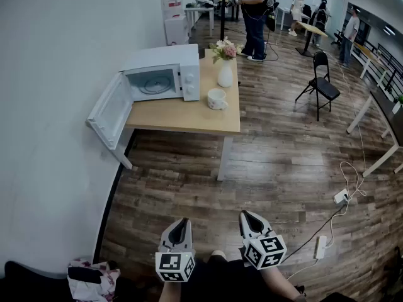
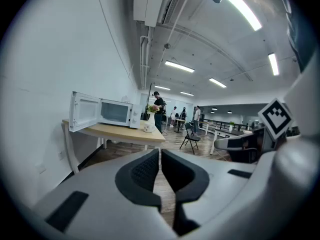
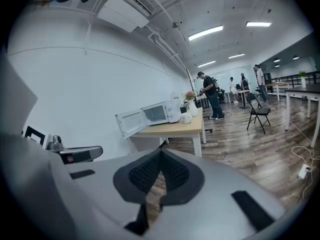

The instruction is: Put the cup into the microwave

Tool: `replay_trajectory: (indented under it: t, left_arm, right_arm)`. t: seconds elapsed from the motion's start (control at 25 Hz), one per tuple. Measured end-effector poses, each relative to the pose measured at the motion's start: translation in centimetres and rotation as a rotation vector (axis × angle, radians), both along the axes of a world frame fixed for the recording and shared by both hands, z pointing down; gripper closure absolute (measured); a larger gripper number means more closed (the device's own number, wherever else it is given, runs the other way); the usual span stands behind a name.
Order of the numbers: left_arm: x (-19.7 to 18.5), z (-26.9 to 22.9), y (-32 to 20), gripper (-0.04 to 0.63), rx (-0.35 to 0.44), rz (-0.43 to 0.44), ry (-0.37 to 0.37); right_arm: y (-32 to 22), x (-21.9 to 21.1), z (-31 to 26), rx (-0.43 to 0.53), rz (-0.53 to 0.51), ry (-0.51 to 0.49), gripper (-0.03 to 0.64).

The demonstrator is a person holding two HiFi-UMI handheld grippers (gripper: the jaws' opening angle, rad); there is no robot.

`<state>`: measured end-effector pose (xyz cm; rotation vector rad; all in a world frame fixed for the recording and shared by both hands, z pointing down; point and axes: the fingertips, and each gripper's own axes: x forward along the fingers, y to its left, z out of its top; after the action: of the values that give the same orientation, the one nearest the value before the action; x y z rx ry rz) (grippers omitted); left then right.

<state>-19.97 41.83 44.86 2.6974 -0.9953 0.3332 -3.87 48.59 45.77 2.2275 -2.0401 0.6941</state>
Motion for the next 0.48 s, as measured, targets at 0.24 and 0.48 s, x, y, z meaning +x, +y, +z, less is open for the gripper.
replay_trajectory:
  t: [0.24,0.48]
  left_arm:
    - [-0.02,0.37,-0.21,0.578,-0.006,-0.013,-0.006]
    - [0.47,0.57,-0.53,0.578,0.0,-0.024,-0.005]
  right_arm:
    - [-0.18,0.13,0.15,-0.001,-0.002,-0.006,0.624]
    - [-0.66,0.55,0.06,0.037,-0.007,-0.038,0.623]
